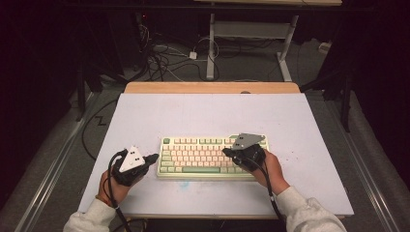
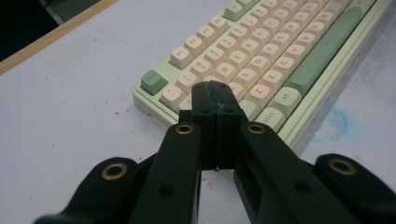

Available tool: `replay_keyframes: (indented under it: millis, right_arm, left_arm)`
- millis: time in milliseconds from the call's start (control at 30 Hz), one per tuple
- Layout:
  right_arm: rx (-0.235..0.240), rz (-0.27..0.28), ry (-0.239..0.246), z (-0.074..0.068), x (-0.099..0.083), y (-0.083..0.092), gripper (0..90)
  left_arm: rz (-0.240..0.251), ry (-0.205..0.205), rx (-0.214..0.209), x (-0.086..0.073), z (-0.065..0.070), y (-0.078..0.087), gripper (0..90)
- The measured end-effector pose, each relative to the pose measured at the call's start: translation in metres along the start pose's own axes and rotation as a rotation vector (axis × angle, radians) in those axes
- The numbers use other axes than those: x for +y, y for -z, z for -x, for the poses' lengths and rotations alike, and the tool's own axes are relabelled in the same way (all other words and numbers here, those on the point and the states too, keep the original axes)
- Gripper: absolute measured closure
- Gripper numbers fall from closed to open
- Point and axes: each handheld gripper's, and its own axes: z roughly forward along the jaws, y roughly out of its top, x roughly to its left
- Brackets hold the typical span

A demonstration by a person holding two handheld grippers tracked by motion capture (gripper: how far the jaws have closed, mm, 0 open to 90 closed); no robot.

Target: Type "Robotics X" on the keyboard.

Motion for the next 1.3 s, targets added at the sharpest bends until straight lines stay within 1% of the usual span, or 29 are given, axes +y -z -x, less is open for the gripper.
replay_keyframes:
  millis: [67,100,267,333,367,400,467,567,667,833,867,967,1000,1033,1100,1300]
  right_arm:
    - [0.000,-0.003,-0.014,0.000,0.002,-0.003,90.0]
    - [-0.001,-0.007,-0.005,0.001,0.003,-0.005,90.0]
    - [0.003,-0.038,0.004,0.001,0.006,-0.016,90.0]
    - [0.007,-0.043,0.009,0.001,0.007,-0.020,90.0]
    - [0.007,-0.046,-0.001,0.001,0.007,-0.021,90.0]
    - [0.007,-0.053,0.003,0.002,0.007,-0.025,90.0]
    - [0.006,-0.053,-0.001,0.002,0.007,-0.026,90.0]
    - [0.012,-0.061,-0.006,0.002,0.007,-0.028,90.0]
    - [0.010,-0.058,-0.001,0.003,0.007,-0.028,90.0]
    - [0.015,-0.059,-0.013,0.003,0.007,-0.030,90.0]
    - [0.012,-0.061,-0.007,0.003,0.007,-0.031,90.0]
    - [0.017,-0.073,-0.015,0.002,0.007,-0.035,90.0]
    - [0.016,-0.078,-0.008,0.003,0.007,-0.036,90.0]
    - [0.015,-0.081,-0.017,0.003,0.007,-0.037,90.0]
    - [0.012,-0.090,-0.018,0.005,0.006,-0.038,90.0]
    - [0.011,-0.096,-0.015,0.005,0.006,-0.040,90.0]
  left_arm:
    - [0.001,0.006,-0.004,-0.001,0.000,0.000,87.4]
    - [-0.005,0.000,-0.005,-0.001,0.001,0.000,87.4]
    - [-0.012,-0.005,-0.007,-0.001,0.002,-0.002,87.4]
    - [-0.009,0.001,-0.010,-0.001,0.001,-0.003,87.4]
    - [-0.010,-0.001,-0.011,-0.001,0.001,-0.003,87.4]
    - [-0.009,0.000,-0.012,-0.001,0.001,-0.003,87.4]
    - [-0.015,-0.007,-0.013,-0.001,0.002,-0.004,87.4]
    - [-0.017,-0.005,-0.014,-0.002,0.002,-0.005,87.4]
    - [-0.021,-0.010,-0.015,-0.002,0.003,-0.006,87.4]
    - [-0.022,-0.008,-0.019,-0.001,0.003,-0.007,87.4]
    - [-0.026,-0.012,-0.019,-0.001,0.003,-0.007,87.4]
    - [-0.031,-0.012,-0.021,-0.002,0.004,-0.008,87.4]
    - [-0.029,-0.011,-0.023,-0.002,0.004,-0.008,87.4]
    - [-0.029,-0.011,-0.023,-0.002,0.004,-0.008,87.4]
    - [-0.030,-0.011,-0.024,-0.002,0.004,-0.008,87.4]
    - [-0.038,-0.014,-0.031,-0.002,0.004,-0.010,87.4]
